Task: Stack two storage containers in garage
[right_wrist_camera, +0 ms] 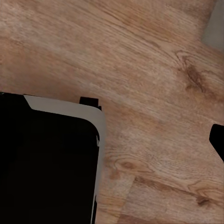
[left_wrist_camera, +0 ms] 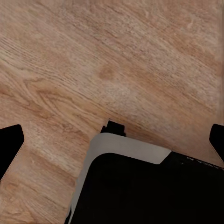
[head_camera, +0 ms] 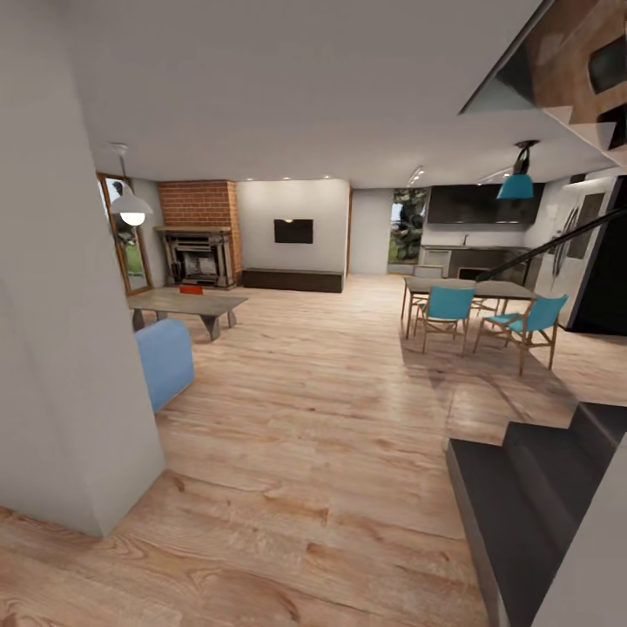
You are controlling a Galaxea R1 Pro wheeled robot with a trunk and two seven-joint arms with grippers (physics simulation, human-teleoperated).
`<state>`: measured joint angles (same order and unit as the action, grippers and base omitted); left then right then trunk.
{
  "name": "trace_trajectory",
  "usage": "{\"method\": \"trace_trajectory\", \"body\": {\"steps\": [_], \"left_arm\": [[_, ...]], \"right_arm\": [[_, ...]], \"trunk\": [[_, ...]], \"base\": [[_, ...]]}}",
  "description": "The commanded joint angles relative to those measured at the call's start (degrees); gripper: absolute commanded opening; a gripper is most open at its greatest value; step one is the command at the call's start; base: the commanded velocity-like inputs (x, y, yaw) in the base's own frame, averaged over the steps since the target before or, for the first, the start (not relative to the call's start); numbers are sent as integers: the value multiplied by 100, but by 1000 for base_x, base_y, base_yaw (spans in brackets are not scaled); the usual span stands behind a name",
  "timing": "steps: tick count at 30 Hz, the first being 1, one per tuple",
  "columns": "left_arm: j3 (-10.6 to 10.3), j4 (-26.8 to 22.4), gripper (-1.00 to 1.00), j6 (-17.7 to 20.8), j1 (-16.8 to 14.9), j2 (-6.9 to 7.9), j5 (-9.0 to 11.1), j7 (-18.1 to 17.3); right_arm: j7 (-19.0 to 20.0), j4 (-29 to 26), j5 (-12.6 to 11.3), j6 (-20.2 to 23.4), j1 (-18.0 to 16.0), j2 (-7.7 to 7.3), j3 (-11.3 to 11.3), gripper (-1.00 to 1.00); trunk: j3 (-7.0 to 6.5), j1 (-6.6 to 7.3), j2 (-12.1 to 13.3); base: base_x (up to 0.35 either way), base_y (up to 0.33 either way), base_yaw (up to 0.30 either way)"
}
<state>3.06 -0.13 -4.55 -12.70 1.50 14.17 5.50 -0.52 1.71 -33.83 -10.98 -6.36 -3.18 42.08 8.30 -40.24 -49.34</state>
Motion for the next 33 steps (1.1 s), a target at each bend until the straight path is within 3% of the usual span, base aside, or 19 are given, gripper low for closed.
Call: {"method": "trace_trajectory", "body": {"steps": [1, 33], "left_arm": [[28, 4, 100, -19, -4, -1, 7, 4], [28, 4, 100, -11, -4, 2, 7, 4]], "right_arm": [[-4, 14, -29, -22, -6, 3, 49, 100], [-45, 14, -27, -53, -6, 9, 55, 100]], "trunk": [[8, -4, -5], [8, -4, -5]], "base": [[321, 85, -7], [322, 18, 0]]}}
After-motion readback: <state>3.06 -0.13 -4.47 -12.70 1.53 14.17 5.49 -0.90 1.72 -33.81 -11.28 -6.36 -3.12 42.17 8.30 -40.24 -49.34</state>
